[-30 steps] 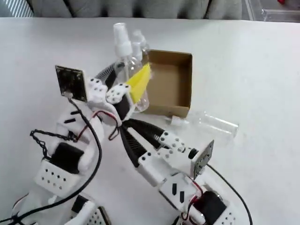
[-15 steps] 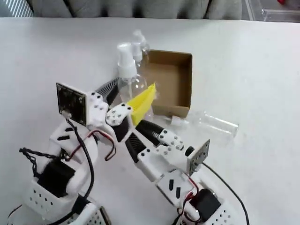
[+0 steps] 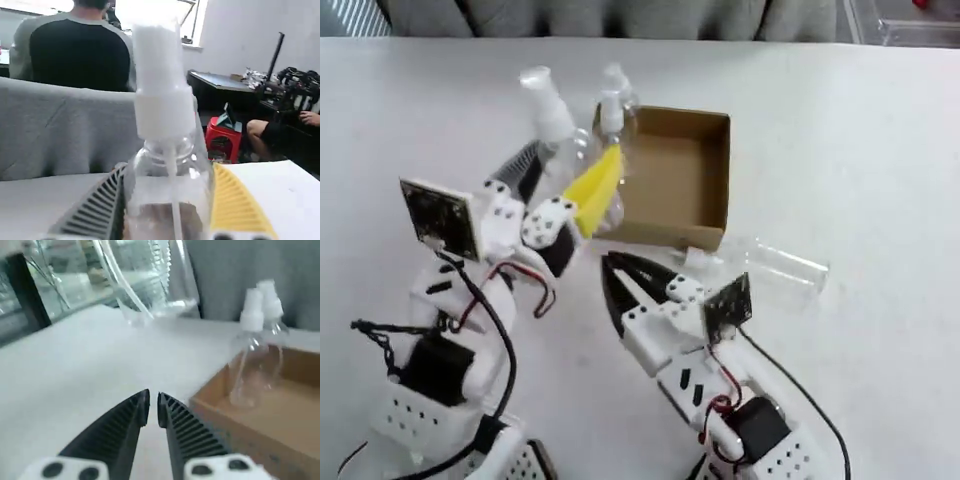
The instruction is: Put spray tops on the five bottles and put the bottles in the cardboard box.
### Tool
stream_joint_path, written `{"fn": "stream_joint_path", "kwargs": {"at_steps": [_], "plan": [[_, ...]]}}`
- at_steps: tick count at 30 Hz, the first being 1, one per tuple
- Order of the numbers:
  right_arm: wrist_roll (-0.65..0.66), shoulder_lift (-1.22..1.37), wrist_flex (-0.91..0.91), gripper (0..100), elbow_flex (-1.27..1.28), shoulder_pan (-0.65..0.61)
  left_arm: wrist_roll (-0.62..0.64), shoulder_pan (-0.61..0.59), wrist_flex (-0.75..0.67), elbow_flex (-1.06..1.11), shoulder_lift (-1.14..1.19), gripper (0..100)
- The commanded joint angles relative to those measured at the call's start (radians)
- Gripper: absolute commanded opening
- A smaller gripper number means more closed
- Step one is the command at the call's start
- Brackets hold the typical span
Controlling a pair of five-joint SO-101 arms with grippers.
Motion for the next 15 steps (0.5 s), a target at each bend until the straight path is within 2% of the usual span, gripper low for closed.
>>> {"fn": "stream_joint_path", "kwargs": {"at_steps": [1, 9, 15], "plan": [[0.012, -0.004, 0.124, 1.6, -0.003, 0.133, -0.008, -0.097, -0.236, 0.028, 0.163, 2], [0.219, -0.001, 0.223, 1.6, 0.094, 0.499, -0.008, -0.116, -0.542, 0.044, 0.492, 2], [0.218, -0.002, 0.314, 1.6, 0.094, 0.585, -0.008, -0.116, -0.732, 0.044, 0.736, 2]]}}
